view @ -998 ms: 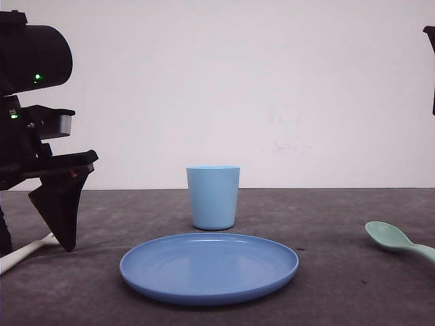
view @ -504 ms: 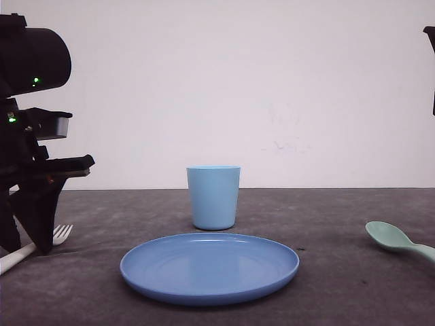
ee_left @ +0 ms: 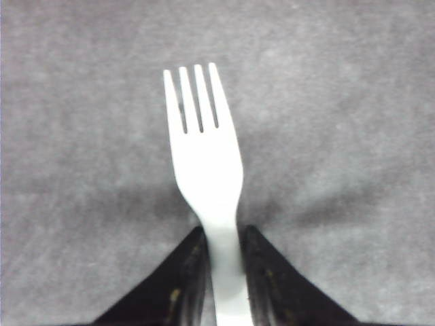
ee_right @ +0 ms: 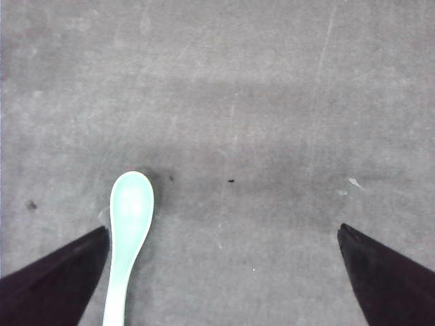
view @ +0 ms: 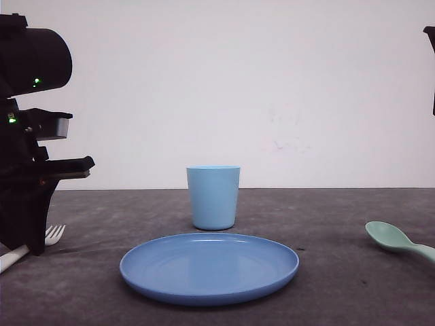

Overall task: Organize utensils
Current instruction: 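Lower the left gripper onto the white fork and close on its handle, then lift the white fork with the left gripper and carry it over the cup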

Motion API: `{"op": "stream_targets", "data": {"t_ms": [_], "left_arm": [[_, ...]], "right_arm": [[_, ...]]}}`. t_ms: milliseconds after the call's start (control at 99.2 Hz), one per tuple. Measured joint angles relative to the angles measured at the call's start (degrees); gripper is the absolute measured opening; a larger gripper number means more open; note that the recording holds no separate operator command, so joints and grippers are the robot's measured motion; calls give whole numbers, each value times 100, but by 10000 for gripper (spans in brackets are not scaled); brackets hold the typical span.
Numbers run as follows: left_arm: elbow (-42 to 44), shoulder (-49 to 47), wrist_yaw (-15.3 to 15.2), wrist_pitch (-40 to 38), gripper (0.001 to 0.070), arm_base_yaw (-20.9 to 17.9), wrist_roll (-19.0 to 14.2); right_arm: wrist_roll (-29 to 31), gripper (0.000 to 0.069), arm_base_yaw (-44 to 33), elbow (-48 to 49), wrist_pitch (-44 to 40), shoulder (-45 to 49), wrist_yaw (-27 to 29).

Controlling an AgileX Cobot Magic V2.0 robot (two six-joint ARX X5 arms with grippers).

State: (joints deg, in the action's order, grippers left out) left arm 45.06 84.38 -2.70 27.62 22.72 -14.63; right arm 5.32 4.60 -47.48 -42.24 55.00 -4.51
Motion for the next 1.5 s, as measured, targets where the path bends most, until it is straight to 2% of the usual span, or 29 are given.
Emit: {"op": "stream_targets", "data": {"t_ms": [252, 534, 867, 968, 1139, 1503], "left_arm": [[0, 0, -85, -2, 65, 105, -4], [96, -57, -39, -31, 63, 249, -2], [824, -798, -37, -391, 63, 531, 0], [940, -953, 26, -988, 63, 658, 2], [942, -1032, 516, -2350, 63, 831, 24], [942, -232, 564, -4601, 63, 997, 153]], "right_arm": [[0, 679, 0, 0, 0, 0, 0], [0, 679, 0, 0, 0, 0, 0], [0, 679, 0, 0, 0, 0, 0], [0, 679, 0, 0, 0, 0, 0], [0, 679, 0, 0, -2, 0, 0], [0, 679, 0, 0, 0, 0, 0]]}}
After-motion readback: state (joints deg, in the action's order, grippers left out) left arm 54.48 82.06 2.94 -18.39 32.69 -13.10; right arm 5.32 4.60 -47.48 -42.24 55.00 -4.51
